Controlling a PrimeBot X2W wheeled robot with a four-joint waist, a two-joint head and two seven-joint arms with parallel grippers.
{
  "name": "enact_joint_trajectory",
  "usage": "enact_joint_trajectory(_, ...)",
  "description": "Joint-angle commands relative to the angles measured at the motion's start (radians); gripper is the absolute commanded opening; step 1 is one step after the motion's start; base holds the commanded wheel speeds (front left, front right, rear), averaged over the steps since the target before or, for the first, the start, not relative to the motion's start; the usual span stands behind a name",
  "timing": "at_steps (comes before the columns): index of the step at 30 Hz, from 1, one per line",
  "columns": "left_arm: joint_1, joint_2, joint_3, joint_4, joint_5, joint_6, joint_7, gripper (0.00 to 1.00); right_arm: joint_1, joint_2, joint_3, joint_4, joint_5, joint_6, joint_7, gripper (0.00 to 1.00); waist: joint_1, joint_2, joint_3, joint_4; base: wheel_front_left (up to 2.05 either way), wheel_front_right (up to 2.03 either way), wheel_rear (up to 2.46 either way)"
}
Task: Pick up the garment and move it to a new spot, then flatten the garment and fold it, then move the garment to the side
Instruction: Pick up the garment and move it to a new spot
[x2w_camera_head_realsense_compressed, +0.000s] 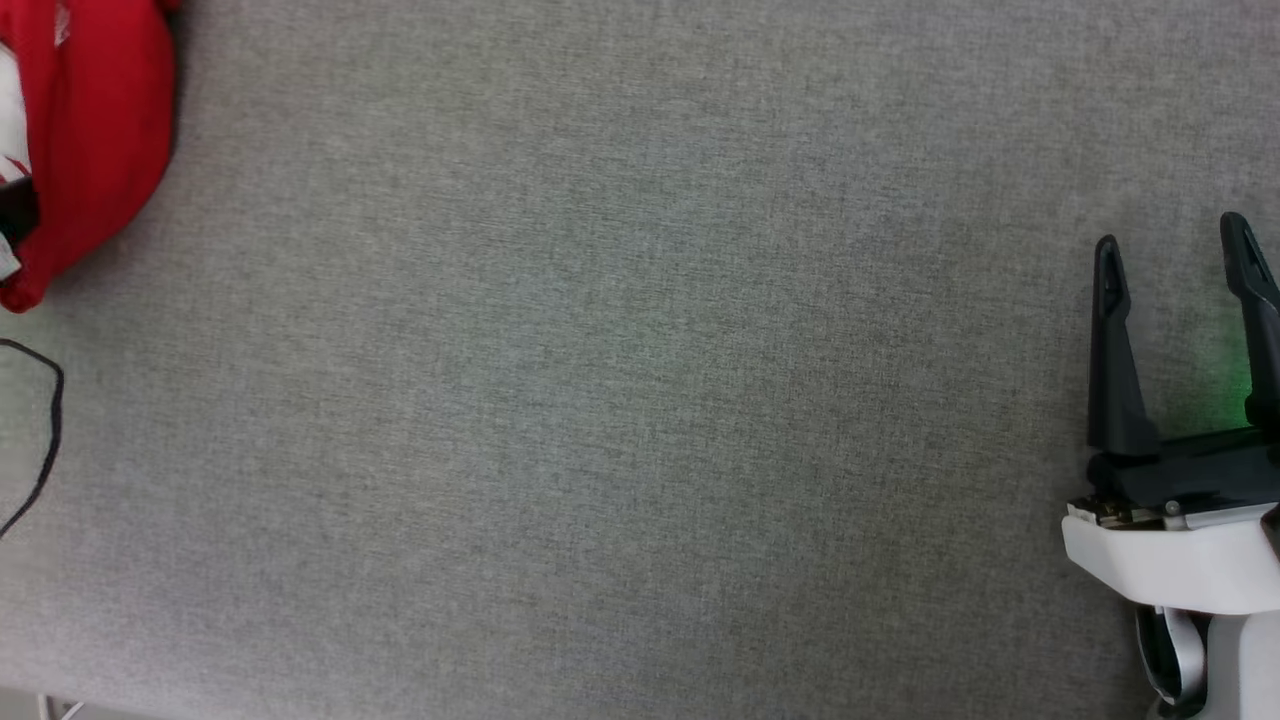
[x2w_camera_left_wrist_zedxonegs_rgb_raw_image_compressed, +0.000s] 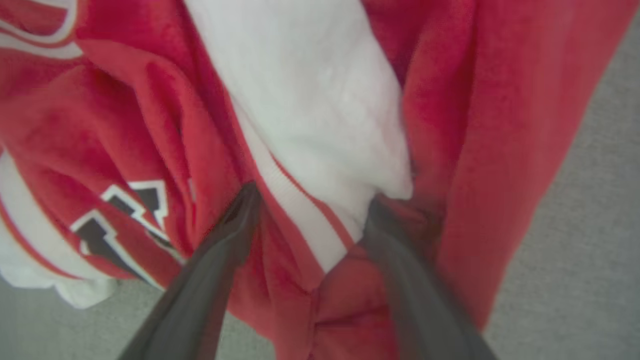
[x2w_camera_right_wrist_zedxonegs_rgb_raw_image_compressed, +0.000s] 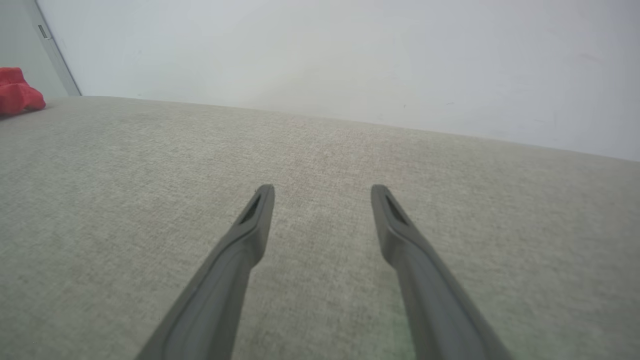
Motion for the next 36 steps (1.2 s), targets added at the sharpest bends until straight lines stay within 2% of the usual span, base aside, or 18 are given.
enact_joint_trajectory(1,0.015,-0.016,-0.025,0.015,-0.011,-0.001,0.017,1.0,-0.006,0.0,-0.006,0.015,-0.004,-0.001,0.001,1.0,-0.0001,0.0,0.015,-0.013,0.0,0.0,0.0)
enact_joint_trajectory(6,0.022,-0.057,-0.107,0.061,-0.032,-0.001,0.037,1.0,-0.009,0.0,-0.011,0.026,-0.001,-0.001,0.003,1.0,-0.0001,0.0,0.018,-0.023,0.0,0.0,0.0)
enact_joint_trajectory(7,0.021,-0.056,-0.121,0.064,-0.03,-0.001,0.031,0.48,-0.01,0.0,-0.012,0.029,0.001,-0.001,0.003,1.0,-0.0001,0.0,0.014,-0.024,0.0,0.0,0.0)
enact_joint_trajectory(8,0.017,-0.052,-0.132,0.068,-0.032,-0.001,0.026,0.0,-0.01,0.0,-0.013,0.03,0.004,-0.001,0.003,1.0,-0.0001,0.0,0.01,-0.025,0.0,0.0,0.0)
enact_joint_trajectory(16,-0.069,0.054,-0.184,0.042,0.013,-0.001,-0.114,0.0,-0.003,0.0,0.002,0.05,0.037,-0.001,0.002,1.0,-0.0001,0.0,-0.075,-0.017,0.0,0.0,0.0)
enact_joint_trajectory(24,-0.154,0.113,-0.28,-0.067,0.087,-0.001,-0.195,0.0,0.024,0.0,0.018,0.087,0.093,-0.001,0.0,1.0,-0.0001,0.0,-0.216,-0.012,0.0,0.0,0.0)
enact_joint_trajectory(32,-0.272,0.104,-0.367,-0.22,0.152,-0.001,-0.17,0.0,0.044,0.0,0.027,0.116,0.152,-0.001,0.0,1.0,-0.0001,0.0,-0.317,-0.04,0.0,0.0,0.0)
enact_joint_trajectory(36,-0.321,0.076,-0.416,-0.287,0.167,-0.001,-0.157,0.0,0.053,0.0,0.03,0.123,0.18,-0.001,0.0,1.0,-0.0001,0.0,-0.35,-0.076,0.0,0.0,0.0)
